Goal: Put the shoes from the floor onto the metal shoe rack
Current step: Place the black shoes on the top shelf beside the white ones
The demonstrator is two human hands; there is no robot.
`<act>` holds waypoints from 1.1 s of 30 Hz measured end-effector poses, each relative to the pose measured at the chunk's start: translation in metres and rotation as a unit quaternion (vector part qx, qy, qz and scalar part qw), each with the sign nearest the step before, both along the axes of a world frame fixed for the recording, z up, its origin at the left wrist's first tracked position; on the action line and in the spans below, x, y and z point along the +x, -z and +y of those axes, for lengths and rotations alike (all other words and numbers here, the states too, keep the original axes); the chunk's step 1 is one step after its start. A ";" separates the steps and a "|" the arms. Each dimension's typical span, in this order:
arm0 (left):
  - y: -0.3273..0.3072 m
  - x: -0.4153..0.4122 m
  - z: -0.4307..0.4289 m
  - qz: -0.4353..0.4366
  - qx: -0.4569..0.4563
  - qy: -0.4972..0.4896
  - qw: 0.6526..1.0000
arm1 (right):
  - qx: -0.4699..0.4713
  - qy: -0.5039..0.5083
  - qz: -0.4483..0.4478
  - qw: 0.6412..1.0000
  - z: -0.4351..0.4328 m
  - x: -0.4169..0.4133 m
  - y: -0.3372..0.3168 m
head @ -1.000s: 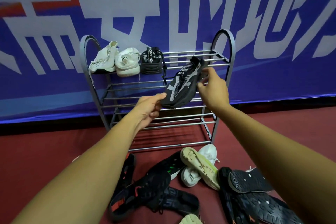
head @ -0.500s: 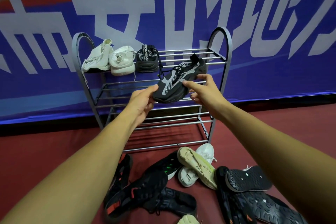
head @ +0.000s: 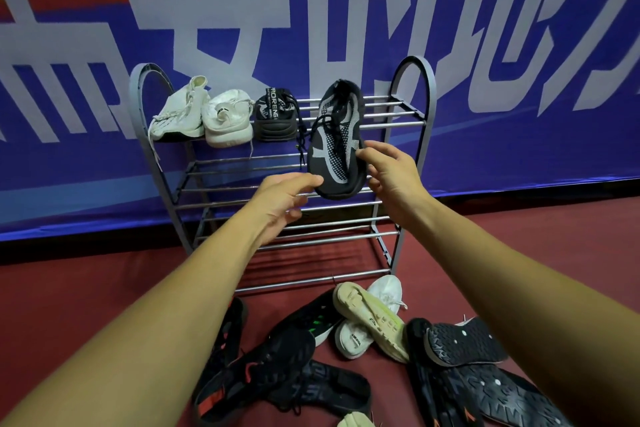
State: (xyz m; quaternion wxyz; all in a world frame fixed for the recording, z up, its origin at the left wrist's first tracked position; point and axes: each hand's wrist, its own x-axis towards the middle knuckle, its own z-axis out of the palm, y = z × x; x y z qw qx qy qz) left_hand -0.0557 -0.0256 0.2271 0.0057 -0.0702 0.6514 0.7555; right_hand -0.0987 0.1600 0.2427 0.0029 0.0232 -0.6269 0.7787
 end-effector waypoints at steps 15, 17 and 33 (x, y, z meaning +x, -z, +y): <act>-0.013 -0.028 0.013 -0.001 0.147 -0.088 0.985 | 0.004 -0.064 -0.037 0.997 -0.013 -0.005 0.004; -0.017 -0.032 0.015 0.003 0.149 -0.098 0.984 | 0.014 -0.072 -0.031 0.997 -0.011 -0.008 0.006; -0.014 -0.066 0.022 -0.025 0.133 -0.087 0.987 | -0.116 -0.030 -0.031 0.992 -0.024 -0.049 0.008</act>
